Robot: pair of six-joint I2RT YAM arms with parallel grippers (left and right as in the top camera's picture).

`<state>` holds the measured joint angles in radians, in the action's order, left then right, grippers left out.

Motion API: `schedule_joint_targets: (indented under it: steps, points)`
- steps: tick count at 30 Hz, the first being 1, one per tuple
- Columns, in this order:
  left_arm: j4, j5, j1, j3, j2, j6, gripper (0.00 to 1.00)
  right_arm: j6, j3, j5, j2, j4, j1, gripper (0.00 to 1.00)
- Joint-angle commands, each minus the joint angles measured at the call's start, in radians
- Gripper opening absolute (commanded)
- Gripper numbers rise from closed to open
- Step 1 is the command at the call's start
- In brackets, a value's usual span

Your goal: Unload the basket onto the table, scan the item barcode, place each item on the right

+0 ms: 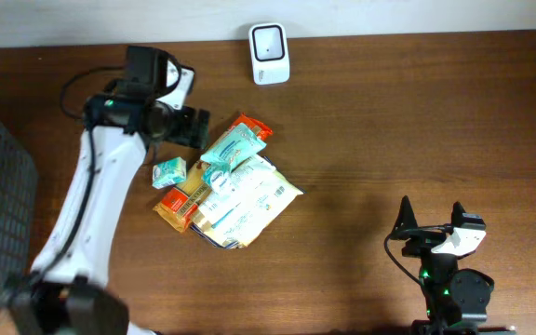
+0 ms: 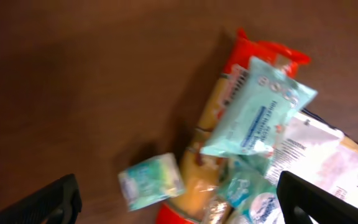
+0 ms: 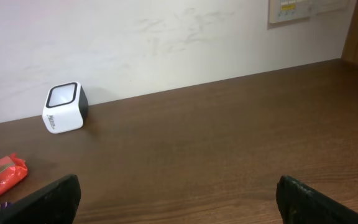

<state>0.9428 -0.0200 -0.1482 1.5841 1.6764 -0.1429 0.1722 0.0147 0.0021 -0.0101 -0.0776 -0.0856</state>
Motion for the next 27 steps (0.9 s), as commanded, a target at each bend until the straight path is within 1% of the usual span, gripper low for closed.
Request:
schedule_joint_targets:
  steps: [1, 4, 6, 7, 9, 10, 11, 12, 15, 27]
  points:
    - [-0.004, -0.148, 0.007, 0.040, -0.233, -0.009, 0.99, -0.008, -0.009, 0.009, 0.006, -0.001, -0.006, 0.98]
    - [-0.002, -0.161, 0.007, 0.040, -0.354, -0.009, 0.99, -0.008, -0.009, 0.009, 0.006, -0.001, -0.006, 0.99]
    - [0.035, -0.161, 0.007, 0.040, -0.415, -0.009, 0.99, -0.008, -0.009, 0.009, 0.006, -0.001, -0.006, 0.99]
    - [0.051, -0.162, 0.007, 0.040, -0.431, -0.023, 0.99, -0.008, -0.009, 0.009, 0.006, -0.001, -0.006, 0.98]
    - [0.092, -0.161, 0.015, 0.040, -0.464, -0.095, 0.99, -0.008, -0.009, 0.009, 0.006, -0.001, -0.006, 0.99]
    - [0.100, -0.161, 0.042, 0.040, -0.473, -0.094, 0.99, -0.008, -0.009, 0.010, 0.006, -0.001, -0.006, 0.99]
    - [0.103, -0.161, 0.068, 0.040, -0.478, -0.094, 0.99, -0.008, -0.009, 0.010, 0.006, -0.001, -0.006, 0.99]
    - [0.106, -0.161, 0.173, 0.040, -0.482, -0.066, 0.99, -0.008, -0.009, 0.010, 0.006, -0.001, -0.006, 0.99]
    - [0.110, -0.158, 0.252, 0.040, -0.468, 0.000, 0.99, -0.008, -0.009, 0.009, 0.006, -0.001, -0.006, 0.99]
    - [0.127, -0.153, 0.256, 0.040, -0.452, -0.001, 0.99, -0.008, -0.009, 0.013, 0.006, 0.000, -0.006, 0.99]
